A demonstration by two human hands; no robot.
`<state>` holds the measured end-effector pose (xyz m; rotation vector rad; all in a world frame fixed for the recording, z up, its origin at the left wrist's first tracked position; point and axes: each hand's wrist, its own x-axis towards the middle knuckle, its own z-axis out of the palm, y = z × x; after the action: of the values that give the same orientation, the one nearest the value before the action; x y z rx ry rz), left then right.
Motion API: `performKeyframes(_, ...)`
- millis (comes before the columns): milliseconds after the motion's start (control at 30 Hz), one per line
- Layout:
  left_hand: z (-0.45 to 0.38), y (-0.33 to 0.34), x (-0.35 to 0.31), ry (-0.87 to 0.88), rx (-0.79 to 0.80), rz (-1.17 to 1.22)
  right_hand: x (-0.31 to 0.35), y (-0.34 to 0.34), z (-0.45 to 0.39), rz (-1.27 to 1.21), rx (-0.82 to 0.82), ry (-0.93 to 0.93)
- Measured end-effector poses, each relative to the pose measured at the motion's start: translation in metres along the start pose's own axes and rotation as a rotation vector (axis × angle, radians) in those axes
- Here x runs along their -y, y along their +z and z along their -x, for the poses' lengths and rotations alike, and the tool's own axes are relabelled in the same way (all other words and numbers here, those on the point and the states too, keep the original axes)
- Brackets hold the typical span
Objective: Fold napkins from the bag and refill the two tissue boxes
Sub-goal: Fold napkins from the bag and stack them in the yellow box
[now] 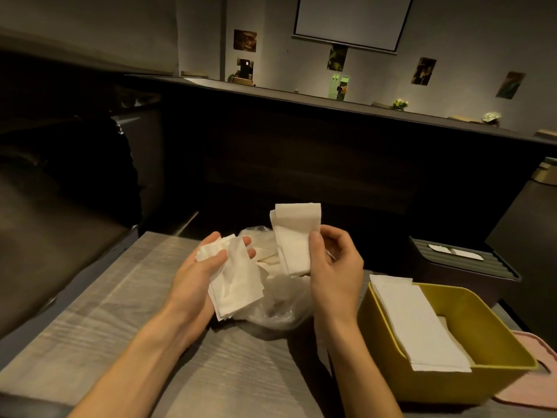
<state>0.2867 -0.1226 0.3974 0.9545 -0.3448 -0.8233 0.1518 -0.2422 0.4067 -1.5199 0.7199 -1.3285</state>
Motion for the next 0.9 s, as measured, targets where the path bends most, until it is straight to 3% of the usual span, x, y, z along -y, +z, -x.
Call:
performKeyframes(67,0.0,0.0,0.003,0.018,0.007,-0.082,0.002,0.002,0.006,-0.114,0.169,0.089)
performKeyframes(167,0.003,0.006,0.006,0.047,0.049,-0.237,0.003,0.015,0.021,-0.007,0.343,0.005)
performKeyframes(300,0.003,0.004,0.006,-0.011,0.055,-0.099,0.0,0.026,0.03,0.166,0.281,-0.072)
performKeyframes(400,0.004,0.002,0.001,-0.068,0.117,0.09,-0.005,0.025,0.033,0.375,0.244,-0.239)
performKeyframes(533,0.009,0.008,0.002,0.009,0.165,0.003,-0.008,0.024,0.037,0.44,0.251,-0.32)
performKeyframes(633,0.011,0.008,-0.001,0.064,0.142,0.018,-0.007,0.019,0.038,0.345,0.3,-0.228)
performKeyframes(767,0.018,0.009,-0.001,0.104,0.189,0.065,-0.004,0.006,0.048,0.256,0.512,-0.028)
performKeyframes(900,0.037,0.01,0.006,0.109,0.202,-0.03,0.005,-0.015,0.062,0.038,0.463,0.034)
